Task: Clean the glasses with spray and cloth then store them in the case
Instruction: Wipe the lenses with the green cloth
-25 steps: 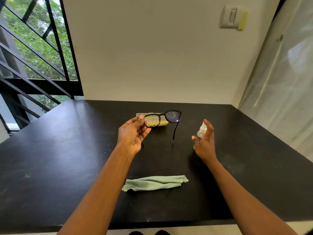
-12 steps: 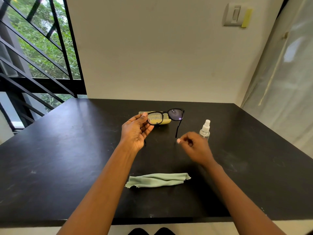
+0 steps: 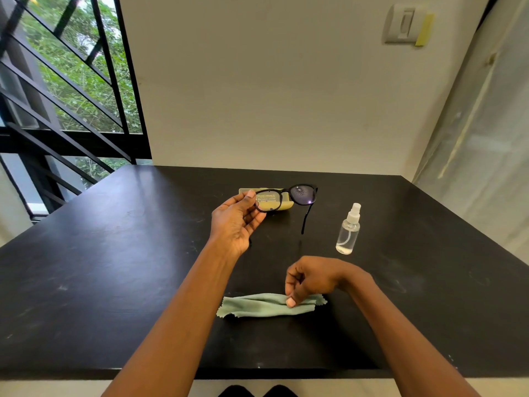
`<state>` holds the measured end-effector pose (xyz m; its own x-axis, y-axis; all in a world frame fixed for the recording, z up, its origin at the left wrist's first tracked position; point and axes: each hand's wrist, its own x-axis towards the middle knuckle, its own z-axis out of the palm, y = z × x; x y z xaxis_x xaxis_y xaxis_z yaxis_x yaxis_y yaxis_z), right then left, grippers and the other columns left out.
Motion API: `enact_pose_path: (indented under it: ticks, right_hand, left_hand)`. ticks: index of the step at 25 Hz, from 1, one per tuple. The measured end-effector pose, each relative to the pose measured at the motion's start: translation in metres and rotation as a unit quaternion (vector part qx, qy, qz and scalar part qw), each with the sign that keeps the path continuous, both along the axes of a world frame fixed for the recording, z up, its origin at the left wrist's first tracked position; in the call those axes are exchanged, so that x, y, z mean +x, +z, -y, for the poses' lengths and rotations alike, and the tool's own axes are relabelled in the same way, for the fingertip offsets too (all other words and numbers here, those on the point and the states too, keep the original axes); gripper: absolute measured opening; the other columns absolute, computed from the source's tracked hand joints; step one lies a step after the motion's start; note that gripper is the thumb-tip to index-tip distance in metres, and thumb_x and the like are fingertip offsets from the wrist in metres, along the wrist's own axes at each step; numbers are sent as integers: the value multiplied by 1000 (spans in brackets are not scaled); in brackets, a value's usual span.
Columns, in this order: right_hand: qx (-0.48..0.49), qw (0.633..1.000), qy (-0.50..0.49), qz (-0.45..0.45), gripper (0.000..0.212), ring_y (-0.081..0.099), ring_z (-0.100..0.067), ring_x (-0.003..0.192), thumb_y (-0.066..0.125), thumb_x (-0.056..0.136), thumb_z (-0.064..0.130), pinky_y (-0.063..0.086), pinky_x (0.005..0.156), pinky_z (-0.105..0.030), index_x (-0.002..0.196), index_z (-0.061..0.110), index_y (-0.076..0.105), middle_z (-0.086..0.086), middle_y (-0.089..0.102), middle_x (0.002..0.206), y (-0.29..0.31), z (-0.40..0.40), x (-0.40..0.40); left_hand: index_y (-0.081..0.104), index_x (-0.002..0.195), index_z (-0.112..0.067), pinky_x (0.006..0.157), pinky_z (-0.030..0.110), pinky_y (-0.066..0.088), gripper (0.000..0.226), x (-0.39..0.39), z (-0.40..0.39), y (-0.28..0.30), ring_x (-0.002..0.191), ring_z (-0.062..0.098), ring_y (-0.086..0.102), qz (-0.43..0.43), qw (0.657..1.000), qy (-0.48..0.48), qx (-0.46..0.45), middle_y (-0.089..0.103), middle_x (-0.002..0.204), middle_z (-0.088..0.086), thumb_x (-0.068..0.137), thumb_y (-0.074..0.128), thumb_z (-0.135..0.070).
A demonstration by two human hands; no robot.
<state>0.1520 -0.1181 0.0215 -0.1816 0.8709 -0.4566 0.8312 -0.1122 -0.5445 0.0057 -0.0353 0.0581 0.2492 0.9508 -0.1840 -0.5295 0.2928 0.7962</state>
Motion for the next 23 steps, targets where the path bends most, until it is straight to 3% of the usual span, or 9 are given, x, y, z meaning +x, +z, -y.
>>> enact_pose_path:
  ticks: [3,5,9,12,17,20,23]
  right_hand:
    - [13,1000,-10,-25,15,51,0,70,68,83,18,38,65,-14,75,25,58,12,57,76,1,0,1]
    - [40,991,-67,-108,12,50,-3,69,66,84,17,39,63,-16,77,23,58,9,57,77,0,0,7]
    - [169,909,-215,-316,7,53,-9,66,66,82,12,44,61,-21,80,16,60,3,60,72,6,0,17]
    - [270,847,-271,-368,10,58,-11,69,68,80,10,47,62,-24,78,15,60,0,62,74,25,-2,15]
    - [395,807,-265,-350,12,57,-3,70,69,80,8,46,61,-17,79,18,62,5,62,78,52,-10,0]
    - [464,806,-234,-283,16,58,7,70,67,82,6,46,61,-7,88,20,62,12,62,83,56,-18,-11]
    - [527,797,-229,-184,14,57,3,76,66,83,8,45,67,-5,93,17,62,15,60,85,51,-26,-22]
  left_hand:
    - [64,95,-9,58,24,58,11,0,0,-1,62,11,65,1,1000,0,1,67,77,9,84,63,-10]
    - [64,92,-10,57,24,58,8,0,0,-1,58,10,66,1,1000,0,4,67,75,8,84,63,-10]
    - [64,93,-9,57,24,58,10,-1,-1,1,62,11,65,3,1000,0,10,67,75,7,84,63,-10]
    - [64,95,-8,56,24,58,12,1,0,1,66,13,65,2,1000,-4,12,67,76,8,83,64,-10]
    - [65,90,-8,54,23,58,8,4,1,1,69,17,66,3,1000,-5,15,68,79,10,83,64,-10]
    - [65,84,-9,51,22,57,2,6,3,0,60,14,65,6,1000,-6,20,68,70,8,83,64,-10]
    - [66,81,-9,52,22,56,3,5,4,-3,53,11,63,7,1000,-10,26,67,57,2,83,64,-11]
